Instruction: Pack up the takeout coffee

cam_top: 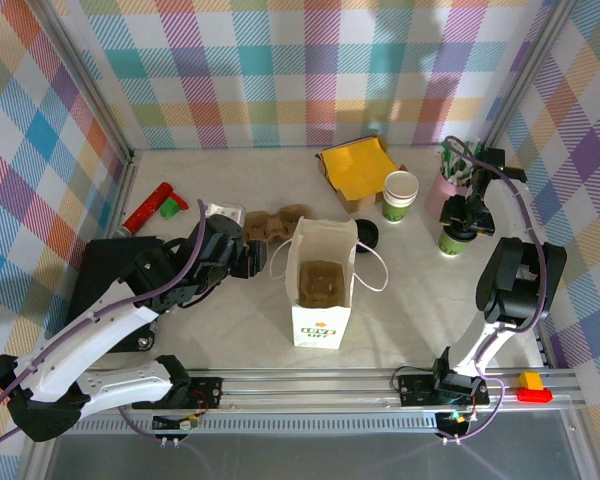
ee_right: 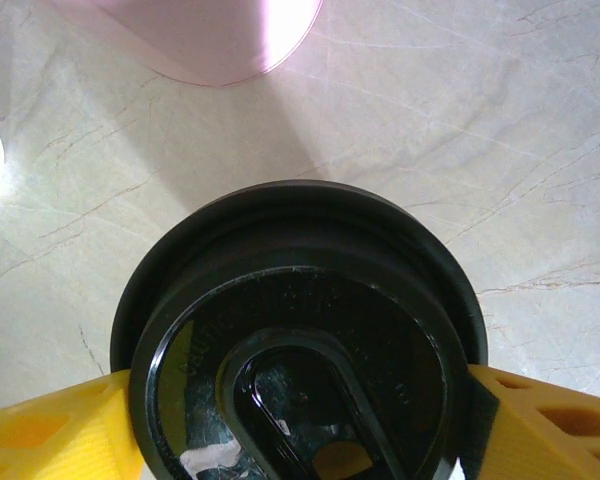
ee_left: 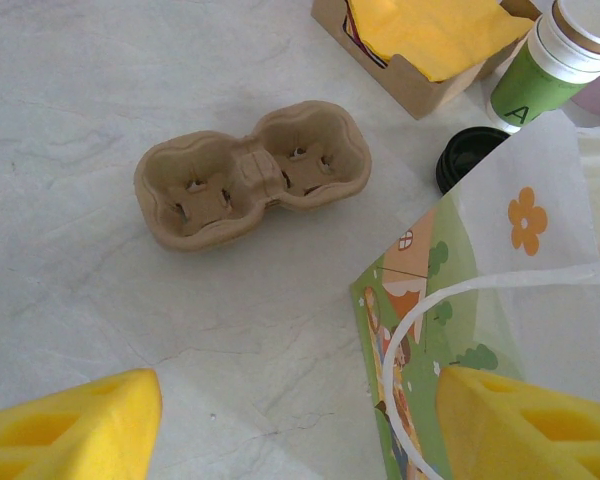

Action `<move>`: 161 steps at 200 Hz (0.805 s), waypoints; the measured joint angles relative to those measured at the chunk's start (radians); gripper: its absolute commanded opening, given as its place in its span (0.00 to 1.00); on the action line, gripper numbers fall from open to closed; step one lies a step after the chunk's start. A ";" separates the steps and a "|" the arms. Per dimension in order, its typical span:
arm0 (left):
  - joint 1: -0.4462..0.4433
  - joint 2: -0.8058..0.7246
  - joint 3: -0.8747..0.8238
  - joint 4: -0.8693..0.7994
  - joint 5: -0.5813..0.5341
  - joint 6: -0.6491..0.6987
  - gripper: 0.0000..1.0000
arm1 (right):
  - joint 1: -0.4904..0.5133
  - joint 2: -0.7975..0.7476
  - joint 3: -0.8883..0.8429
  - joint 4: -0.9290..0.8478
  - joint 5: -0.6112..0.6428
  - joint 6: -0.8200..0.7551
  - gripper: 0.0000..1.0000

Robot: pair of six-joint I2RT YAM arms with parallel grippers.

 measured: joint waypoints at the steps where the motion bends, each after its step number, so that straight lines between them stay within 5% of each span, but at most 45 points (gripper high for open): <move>1: 0.000 0.000 0.000 0.000 0.000 0.000 0.72 | 0.000 0.000 0.000 0.000 0.000 0.000 0.73; 68: 0.000 -0.001 0.000 0.000 0.007 0.000 0.72 | 0.035 -0.005 0.001 -0.002 0.023 0.006 0.66; 161: 0.002 -0.002 0.001 0.000 0.031 -0.001 0.72 | 0.207 -0.156 -0.163 -0.020 0.011 0.035 0.68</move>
